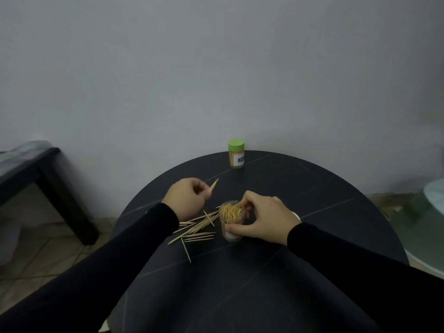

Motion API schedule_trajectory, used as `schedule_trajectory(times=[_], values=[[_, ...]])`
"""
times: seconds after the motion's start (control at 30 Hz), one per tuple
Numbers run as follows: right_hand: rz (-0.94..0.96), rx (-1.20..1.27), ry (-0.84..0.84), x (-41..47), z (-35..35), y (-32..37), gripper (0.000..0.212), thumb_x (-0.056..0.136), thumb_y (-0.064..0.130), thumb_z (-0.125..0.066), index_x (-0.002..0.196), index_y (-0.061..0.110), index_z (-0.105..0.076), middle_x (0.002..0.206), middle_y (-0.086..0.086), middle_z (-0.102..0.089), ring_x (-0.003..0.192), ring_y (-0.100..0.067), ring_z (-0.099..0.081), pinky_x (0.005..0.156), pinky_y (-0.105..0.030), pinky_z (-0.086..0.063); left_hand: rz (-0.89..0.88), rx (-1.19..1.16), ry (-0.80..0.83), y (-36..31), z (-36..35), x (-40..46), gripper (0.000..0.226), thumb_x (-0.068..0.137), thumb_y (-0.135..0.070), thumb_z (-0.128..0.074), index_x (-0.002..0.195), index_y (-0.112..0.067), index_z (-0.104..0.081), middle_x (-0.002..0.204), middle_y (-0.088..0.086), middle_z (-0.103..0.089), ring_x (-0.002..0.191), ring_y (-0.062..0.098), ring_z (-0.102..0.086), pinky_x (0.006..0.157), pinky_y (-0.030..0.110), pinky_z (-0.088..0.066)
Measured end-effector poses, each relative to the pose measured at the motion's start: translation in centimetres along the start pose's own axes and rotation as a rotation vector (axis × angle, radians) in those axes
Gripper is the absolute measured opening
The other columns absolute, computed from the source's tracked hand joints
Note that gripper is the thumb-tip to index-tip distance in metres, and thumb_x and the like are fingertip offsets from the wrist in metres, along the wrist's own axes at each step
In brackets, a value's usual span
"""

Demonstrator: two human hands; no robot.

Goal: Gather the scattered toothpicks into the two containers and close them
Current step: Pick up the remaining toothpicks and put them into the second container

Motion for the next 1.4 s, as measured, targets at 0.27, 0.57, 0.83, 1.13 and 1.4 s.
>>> schedule_trajectory(times=[0.27, 0.57, 0.83, 1.13, 1.4], values=[[0.005, 0.01, -0.019, -0.1, 0.2, 0.3, 0.047, 0.071, 0.066, -0.067, 0.098, 0.033, -0.048, 0.084, 0.017, -0.058, 0.079, 0.001, -0.054, 0.096, -0.03, -0.039, -0.103, -0.557, 0.033, -1.9, -0.9, -1.7, 0.004, 0.089, -0.021, -0.064, 0.089, -0.02, -0.068, 0.085, 0.001, -0.068, 0.079, 0.008, -0.061, 0.074, 0.022, -0.049], [0.006, 0.019, -0.028, -0.2, 0.2, 0.1, 0.048, 0.069, 0.068, -0.067, 0.096, 0.033, -0.048, 0.081, 0.017, -0.058, 0.076, 0.001, -0.054, 0.09, -0.031, -0.044, -0.463, -0.064, -0.023, -1.2, -0.4, -3.3, 0.04, 0.086, -0.024, -0.054, 0.123, -0.04, -0.054, 0.122, -0.03, -0.05, 0.11, -0.013, -0.037, 0.093, 0.024, -0.033], [0.022, 0.031, -0.029, -0.3, 0.3, 0.2, 0.045, 0.071, 0.065, -0.068, 0.093, 0.032, -0.047, 0.081, 0.017, -0.057, 0.075, 0.002, -0.054, 0.085, -0.029, -0.043, -0.885, 0.39, -0.119, -1.2, -1.2, -4.8, 0.032, 0.089, -0.036, -0.048, 0.114, -0.027, -0.067, 0.113, -0.017, -0.066, 0.107, 0.014, -0.049, 0.082, 0.036, -0.042], [-0.007, -0.048, -0.039, -0.3, 0.3, 0.3, 0.049, 0.07, 0.07, -0.064, 0.097, 0.032, -0.047, 0.091, 0.013, -0.061, 0.083, -0.003, -0.056, 0.095, -0.033, -0.041, -0.305, 0.341, -0.025, 1.4, -2.8, 0.4, 0.029, 0.095, -0.035, -0.05, 0.122, -0.03, -0.06, 0.121, -0.008, -0.058, 0.113, 0.012, -0.044, 0.099, 0.032, -0.039], [-0.026, -0.035, -0.056, -0.5, 0.3, 0.3, 0.049, 0.071, 0.069, -0.066, 0.097, 0.033, -0.047, 0.084, 0.018, -0.056, 0.078, 0.001, -0.051, 0.091, -0.028, -0.041, -0.204, 0.403, 0.002, 0.4, -4.7, 2.5, 0.019, 0.09, -0.039, -0.059, 0.098, -0.029, -0.072, 0.098, -0.008, -0.068, 0.098, 0.013, -0.058, 0.087, 0.033, -0.049]])
Point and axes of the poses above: each hand's wrist, its own x-axis towards the middle knuckle, its own z-axis out of the back of the hand, y = z × x, the point moved 5 cm from there along x, towards the middle knuckle
